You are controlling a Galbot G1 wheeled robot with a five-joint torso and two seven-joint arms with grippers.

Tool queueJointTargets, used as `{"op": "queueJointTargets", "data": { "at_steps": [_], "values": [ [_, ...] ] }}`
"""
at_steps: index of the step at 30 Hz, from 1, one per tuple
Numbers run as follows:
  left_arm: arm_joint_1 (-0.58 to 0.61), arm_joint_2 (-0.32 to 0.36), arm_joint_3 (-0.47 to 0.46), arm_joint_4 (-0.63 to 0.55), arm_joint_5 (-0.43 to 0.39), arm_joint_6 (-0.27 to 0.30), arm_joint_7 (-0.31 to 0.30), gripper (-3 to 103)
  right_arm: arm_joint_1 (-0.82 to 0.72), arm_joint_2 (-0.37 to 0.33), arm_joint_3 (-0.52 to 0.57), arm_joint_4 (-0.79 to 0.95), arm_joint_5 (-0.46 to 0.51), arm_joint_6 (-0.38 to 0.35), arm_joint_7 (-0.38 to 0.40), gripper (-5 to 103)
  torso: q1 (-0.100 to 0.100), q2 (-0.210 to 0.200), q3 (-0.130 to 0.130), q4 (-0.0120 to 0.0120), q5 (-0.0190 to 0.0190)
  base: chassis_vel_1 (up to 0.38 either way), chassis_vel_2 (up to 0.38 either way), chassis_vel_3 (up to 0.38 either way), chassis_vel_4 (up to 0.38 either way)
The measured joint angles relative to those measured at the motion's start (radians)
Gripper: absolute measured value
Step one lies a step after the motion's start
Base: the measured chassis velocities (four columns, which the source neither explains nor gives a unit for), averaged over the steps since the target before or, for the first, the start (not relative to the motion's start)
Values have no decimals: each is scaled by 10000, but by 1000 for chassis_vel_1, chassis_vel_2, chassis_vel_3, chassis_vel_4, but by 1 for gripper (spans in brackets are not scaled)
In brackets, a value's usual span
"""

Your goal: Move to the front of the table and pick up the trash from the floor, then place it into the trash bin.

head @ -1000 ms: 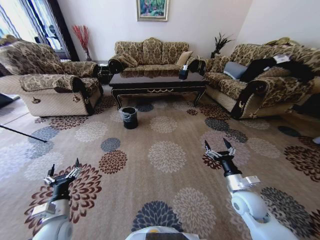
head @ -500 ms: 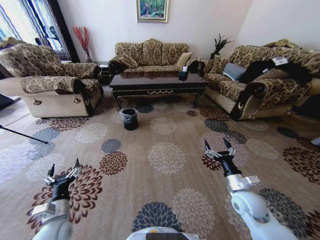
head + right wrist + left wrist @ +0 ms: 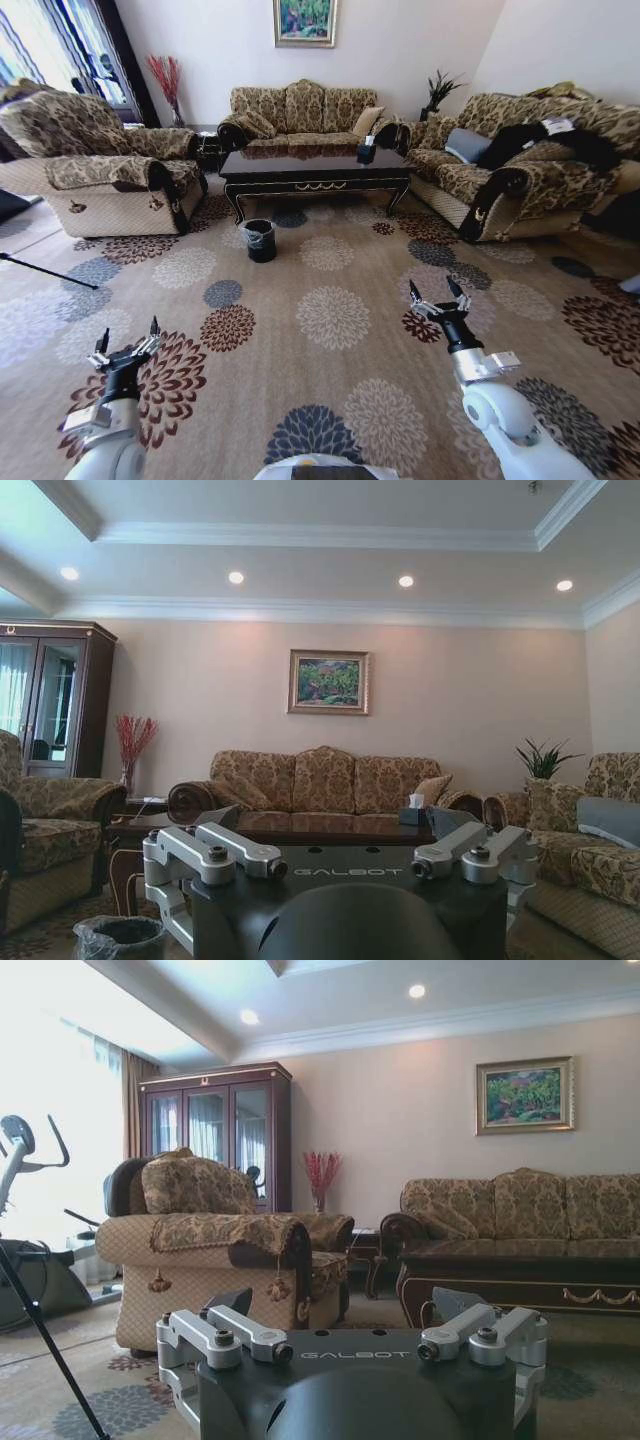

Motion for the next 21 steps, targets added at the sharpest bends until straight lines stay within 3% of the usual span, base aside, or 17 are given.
{"op": "queueJointTargets", "data": {
  "at_steps": [21],
  "values": [
    [0, 0, 0, 0, 0, 0, 0, 100, 1, -1, 0, 0, 0, 0, 0, 100, 347, 867, 520, 0, 0, 0, 0, 0, 0]
  ]
}}
